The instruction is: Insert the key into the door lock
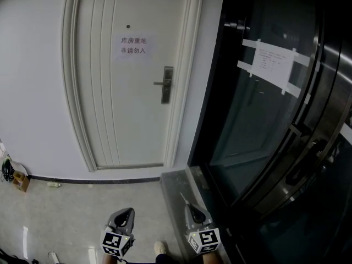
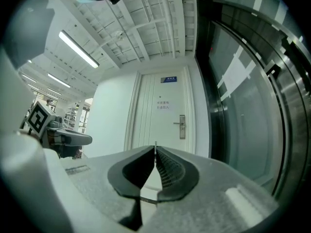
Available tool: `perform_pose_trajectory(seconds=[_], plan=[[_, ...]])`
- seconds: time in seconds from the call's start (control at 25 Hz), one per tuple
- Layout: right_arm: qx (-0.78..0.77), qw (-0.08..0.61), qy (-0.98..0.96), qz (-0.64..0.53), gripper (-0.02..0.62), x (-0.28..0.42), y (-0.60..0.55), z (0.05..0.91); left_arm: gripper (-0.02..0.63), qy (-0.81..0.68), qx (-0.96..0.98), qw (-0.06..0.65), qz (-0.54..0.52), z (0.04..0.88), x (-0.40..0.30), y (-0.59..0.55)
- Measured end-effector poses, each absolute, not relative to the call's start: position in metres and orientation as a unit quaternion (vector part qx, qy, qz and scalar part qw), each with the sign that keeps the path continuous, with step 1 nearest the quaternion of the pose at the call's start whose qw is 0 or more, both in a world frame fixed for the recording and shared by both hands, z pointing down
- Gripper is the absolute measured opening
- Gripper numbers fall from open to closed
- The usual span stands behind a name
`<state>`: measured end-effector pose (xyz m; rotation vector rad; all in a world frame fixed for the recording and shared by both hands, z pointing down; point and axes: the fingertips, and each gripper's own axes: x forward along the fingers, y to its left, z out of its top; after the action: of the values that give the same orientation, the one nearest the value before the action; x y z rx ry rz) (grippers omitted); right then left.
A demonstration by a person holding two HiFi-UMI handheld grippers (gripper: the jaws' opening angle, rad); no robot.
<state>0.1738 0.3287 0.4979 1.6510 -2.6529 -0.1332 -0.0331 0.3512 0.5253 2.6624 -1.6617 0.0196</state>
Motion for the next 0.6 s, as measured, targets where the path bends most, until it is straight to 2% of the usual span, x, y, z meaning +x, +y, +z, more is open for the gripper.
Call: perform_pose_trajectory(seconds=[0.6], plan=[[0.524,0.003,-0.851,-0.034,0.011,0.171,0.223,0.505,0.002,-0.539,0.843,0.003,0.004,0.525,-0.036,0.251]])
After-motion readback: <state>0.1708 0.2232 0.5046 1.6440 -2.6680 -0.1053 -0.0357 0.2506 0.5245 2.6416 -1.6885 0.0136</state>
